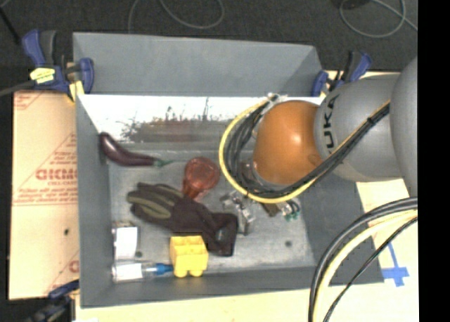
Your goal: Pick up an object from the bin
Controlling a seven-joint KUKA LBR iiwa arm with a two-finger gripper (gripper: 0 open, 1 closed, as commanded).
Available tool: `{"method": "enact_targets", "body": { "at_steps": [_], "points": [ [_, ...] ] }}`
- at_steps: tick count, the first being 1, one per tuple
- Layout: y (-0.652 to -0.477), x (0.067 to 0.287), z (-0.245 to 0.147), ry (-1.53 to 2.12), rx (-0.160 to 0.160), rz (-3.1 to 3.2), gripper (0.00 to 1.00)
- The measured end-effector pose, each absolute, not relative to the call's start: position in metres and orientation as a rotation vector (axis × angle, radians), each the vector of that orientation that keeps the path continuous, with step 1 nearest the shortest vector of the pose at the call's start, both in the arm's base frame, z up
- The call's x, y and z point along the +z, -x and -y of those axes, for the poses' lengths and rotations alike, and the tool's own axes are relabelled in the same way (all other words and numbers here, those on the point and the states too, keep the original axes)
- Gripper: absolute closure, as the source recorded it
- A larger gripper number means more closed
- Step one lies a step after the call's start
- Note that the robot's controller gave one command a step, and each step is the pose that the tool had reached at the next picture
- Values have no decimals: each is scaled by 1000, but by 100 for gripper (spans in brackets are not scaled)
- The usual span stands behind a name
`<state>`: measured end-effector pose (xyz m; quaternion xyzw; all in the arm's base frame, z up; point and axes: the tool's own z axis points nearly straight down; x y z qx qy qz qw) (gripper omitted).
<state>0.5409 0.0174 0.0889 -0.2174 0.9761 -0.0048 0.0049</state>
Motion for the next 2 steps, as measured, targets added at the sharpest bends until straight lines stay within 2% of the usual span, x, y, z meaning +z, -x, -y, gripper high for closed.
{"method": "enact_targets", "body": {
  "at_steps": [1,2],
  "points": [
    [-541,89,-18,682,-14,-3056,100],
    [-546,128,-20,695,-13,-3059,100]
  ]
}}
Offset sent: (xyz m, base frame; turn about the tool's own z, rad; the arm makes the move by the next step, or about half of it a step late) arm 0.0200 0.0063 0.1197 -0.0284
